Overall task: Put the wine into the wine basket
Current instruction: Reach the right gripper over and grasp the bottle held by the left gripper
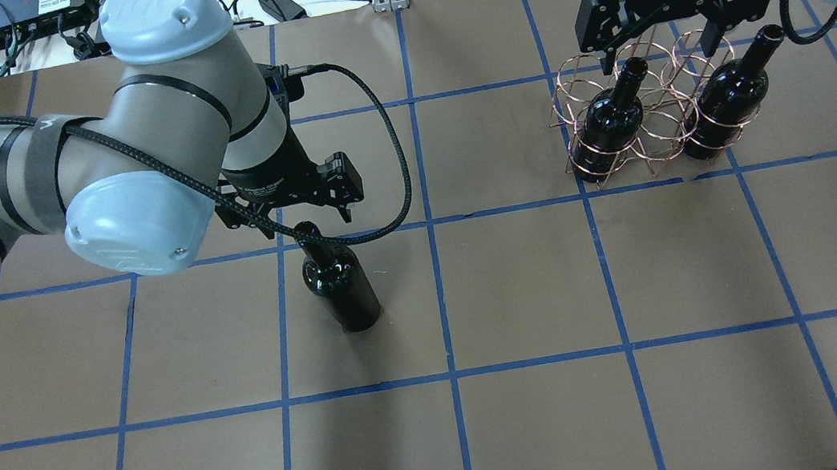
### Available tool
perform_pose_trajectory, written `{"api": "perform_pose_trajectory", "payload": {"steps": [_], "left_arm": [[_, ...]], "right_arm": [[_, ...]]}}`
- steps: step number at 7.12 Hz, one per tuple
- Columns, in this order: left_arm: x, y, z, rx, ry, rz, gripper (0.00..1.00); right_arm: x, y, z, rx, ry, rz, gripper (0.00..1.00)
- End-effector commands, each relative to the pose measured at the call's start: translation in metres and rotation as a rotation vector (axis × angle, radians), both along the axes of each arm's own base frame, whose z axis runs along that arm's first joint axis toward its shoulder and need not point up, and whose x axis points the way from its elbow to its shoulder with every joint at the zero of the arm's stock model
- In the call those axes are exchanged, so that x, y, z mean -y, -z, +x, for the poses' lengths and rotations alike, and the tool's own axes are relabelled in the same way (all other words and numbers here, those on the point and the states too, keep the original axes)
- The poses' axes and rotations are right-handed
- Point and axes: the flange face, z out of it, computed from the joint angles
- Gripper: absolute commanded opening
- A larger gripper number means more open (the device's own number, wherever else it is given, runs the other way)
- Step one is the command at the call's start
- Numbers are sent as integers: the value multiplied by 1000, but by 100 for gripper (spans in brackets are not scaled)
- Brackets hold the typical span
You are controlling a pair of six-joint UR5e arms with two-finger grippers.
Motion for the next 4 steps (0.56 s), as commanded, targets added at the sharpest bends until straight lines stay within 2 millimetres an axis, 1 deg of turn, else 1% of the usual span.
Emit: {"api": "perform_pose_trajectory", "payload": {"steps": [1,2,3,4], "left_arm": [[17,-74,20,3,-16,-15,100],[35,-100,63,37,65,-69,100],[41,-114,97,50,43,-93,100],[44,-113,134,80,-4,-70,100]], "right_arm": [[-1,25,58,2,53,12,100],[-4,38,100,12,69,-7,100],[-21,45,144,26,45,-10,100],[-39,43,176,78,33,-15,100]]}}
